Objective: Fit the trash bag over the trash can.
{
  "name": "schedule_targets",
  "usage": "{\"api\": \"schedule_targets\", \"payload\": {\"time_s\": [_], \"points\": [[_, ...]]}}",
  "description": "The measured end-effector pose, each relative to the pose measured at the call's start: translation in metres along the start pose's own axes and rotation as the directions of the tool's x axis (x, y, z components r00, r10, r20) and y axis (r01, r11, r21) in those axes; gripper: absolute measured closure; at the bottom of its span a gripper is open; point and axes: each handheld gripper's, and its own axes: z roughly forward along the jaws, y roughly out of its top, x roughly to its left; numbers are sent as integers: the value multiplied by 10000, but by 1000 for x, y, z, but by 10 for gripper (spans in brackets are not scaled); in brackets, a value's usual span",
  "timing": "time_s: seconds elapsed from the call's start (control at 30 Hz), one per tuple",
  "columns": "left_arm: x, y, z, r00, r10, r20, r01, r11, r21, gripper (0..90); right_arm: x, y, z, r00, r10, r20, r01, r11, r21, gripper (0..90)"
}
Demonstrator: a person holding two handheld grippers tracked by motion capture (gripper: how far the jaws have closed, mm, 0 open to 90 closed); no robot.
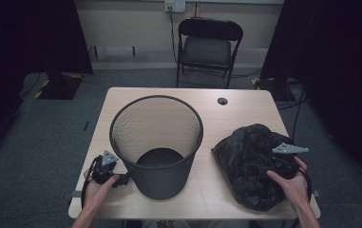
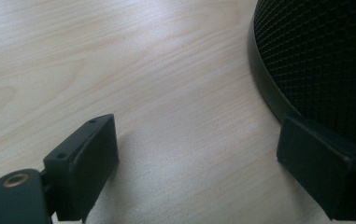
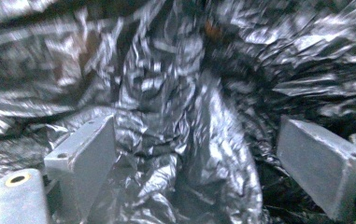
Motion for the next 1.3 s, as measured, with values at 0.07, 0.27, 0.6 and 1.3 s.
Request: {"api": "schedule_targets", "payload": {"time_s": [0.07,0.27,0.6,1.3], "points": [[0,0,0,10000,10,5,-10,10000,-6,119,3,-2,9,9998,-186,122,183,9994,286,117],[0,0,0,10000,7,14,-7,10000,8,119,10,-7,24,9983,-582,2,580,9958,712,252],[0,0,0,10000,27,18,-27,10000,-6,119,11,-10,26,9981,-507,-353,528,9967,622,711],[0,0,0,10000,32,-19,-32,10000,5,117,20,0,-5,9899,237,-1400,-417,9910,-1273,836]]}}
